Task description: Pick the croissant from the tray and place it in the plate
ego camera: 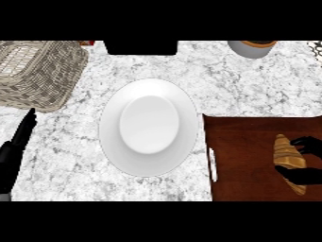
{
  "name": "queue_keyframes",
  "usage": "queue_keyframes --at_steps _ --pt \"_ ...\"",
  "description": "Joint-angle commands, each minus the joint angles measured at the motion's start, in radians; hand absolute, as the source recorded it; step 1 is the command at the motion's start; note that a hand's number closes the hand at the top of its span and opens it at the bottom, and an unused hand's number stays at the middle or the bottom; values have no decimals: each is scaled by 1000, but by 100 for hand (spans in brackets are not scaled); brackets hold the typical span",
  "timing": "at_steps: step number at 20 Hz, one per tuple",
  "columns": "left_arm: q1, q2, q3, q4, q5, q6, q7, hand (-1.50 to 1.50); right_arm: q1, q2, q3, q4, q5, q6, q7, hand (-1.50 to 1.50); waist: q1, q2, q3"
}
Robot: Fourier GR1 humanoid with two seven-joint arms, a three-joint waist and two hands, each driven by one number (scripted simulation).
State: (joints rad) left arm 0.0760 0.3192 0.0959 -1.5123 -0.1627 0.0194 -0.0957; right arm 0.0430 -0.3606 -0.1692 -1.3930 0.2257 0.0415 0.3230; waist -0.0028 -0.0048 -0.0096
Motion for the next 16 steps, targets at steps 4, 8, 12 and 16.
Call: queue_keyframes --at_steps 4,8,12,16 --pt "-10 -21 -33 -10 -23 3 -5 0 -77 -169 211 12 309 58 -31 150 41 10 9" --pt "-47 -1 5 21 -4 -8 8 0 -127 -192 288 29 472 2 -30 150 20 8 10" --pt "22 -22 -5 -28 -11 -8 -9 0 -112 -178 245 -88 523 -92 2 150 6 3 10" --pt "-14 -8 29 40 -5 -11 -19 0 -113 -163 235 -242 560 -148 35 150 -7 1 9"
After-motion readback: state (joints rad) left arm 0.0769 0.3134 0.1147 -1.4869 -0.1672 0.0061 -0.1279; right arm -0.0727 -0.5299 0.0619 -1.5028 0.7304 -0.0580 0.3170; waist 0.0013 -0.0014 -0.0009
